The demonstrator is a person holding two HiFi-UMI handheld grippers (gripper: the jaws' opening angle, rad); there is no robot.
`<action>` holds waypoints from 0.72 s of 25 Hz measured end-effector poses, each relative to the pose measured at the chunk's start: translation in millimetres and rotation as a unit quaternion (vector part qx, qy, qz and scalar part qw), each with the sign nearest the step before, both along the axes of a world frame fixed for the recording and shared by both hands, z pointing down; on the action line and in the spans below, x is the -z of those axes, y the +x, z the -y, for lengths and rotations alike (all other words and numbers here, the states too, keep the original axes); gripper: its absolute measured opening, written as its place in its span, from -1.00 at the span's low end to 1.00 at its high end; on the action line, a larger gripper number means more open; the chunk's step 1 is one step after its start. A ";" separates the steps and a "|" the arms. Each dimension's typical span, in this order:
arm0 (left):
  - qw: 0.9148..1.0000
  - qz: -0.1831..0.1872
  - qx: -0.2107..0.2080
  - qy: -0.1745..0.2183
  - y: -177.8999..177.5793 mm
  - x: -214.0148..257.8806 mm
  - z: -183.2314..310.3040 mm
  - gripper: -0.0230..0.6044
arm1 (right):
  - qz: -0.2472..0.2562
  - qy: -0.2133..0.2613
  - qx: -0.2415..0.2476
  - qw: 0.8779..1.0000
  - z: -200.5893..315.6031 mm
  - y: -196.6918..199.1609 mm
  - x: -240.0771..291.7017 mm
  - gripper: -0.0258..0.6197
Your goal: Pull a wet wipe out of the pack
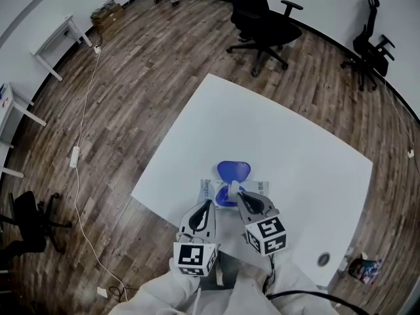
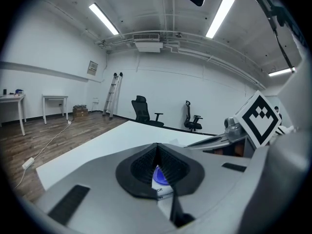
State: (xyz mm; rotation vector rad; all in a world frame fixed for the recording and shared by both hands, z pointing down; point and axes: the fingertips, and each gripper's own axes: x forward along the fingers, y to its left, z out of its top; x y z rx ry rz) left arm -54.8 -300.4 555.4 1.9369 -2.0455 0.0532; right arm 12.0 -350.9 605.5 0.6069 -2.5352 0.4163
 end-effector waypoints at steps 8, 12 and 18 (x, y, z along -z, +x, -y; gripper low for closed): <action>1.000 0.001 -0.005 0.011 5.8 9.9 -3.5 -0.94 | 0.026 0.019 -0.014 0.999 -0.7 7.7 31.2 -0.88; 1.000 0.005 -0.009 0.022 7.1 20.1 -2.5 -0.94 | 0.042 0.030 -0.024 0.998 0.2 12.9 48.9 -0.88; 0.998 0.014 -0.023 0.049 11.5 47.8 4.2 -0.94 | 0.067 0.052 -0.038 0.996 -1.3 23.2 84.7 -0.88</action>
